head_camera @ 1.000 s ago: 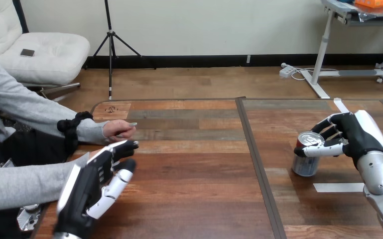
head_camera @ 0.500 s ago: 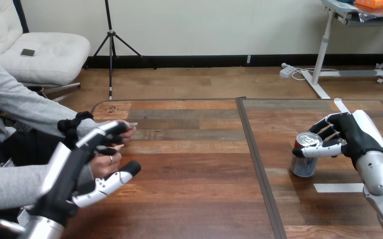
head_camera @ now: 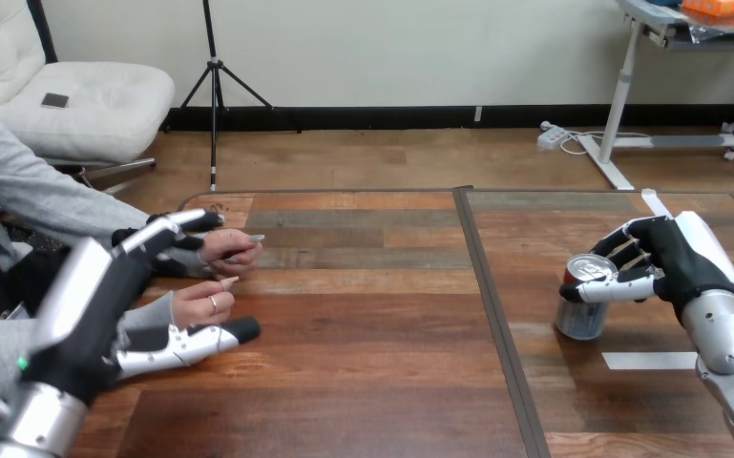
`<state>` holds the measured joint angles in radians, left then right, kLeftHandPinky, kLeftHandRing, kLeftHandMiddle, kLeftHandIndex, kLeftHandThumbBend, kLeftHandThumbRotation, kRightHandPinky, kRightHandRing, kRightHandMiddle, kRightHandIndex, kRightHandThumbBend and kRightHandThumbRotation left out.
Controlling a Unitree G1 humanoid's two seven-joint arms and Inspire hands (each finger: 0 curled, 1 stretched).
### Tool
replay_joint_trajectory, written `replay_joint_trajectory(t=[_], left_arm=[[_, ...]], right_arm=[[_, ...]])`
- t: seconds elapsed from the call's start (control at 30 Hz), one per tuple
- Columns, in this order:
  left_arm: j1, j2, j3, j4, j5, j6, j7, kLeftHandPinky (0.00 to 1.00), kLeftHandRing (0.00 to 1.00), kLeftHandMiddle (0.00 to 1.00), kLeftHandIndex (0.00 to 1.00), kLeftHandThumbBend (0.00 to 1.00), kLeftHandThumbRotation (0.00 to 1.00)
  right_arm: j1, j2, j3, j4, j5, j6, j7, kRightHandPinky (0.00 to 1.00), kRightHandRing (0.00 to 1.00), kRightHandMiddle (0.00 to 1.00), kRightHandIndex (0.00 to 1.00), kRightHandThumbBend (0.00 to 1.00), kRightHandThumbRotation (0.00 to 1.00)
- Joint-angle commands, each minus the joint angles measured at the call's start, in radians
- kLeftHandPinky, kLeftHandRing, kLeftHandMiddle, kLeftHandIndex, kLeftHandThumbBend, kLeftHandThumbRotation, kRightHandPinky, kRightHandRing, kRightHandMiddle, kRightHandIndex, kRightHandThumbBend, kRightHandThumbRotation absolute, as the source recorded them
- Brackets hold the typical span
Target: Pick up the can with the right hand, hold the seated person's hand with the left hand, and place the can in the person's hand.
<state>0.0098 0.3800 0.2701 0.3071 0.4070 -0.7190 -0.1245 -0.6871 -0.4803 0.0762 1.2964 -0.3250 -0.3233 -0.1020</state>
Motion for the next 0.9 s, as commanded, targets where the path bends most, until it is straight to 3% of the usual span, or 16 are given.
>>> replay_joint_trajectory(t=[0.0,0.43,0.87], left_arm=[[-0.075,0.114,0.037,-0.2,0.081,0.081,0.032,0.61,0.76,0.8,0.77,1.0,0.39],[-0.131,0.203,-0.011,-0.173,0.166,0.134,0.077,0.58,0.72,0.77,0.75,1.0,0.35],[-0.213,0.287,-0.122,-0.017,0.254,0.132,0.131,0.61,0.73,0.76,0.75,1.0,0.3]], right_arm=[[-0.084,-0.043,-0.011,-0.083,0.015,-0.067,0.01,0.36,0.41,0.45,0.46,0.72,0.0],[-0.084,-0.044,-0.013,-0.084,0.018,-0.08,0.021,0.35,0.4,0.45,0.46,0.73,0.0],[-0.084,-0.043,-0.011,-0.085,0.017,-0.066,0.013,0.36,0.41,0.45,0.46,0.72,0.0]])
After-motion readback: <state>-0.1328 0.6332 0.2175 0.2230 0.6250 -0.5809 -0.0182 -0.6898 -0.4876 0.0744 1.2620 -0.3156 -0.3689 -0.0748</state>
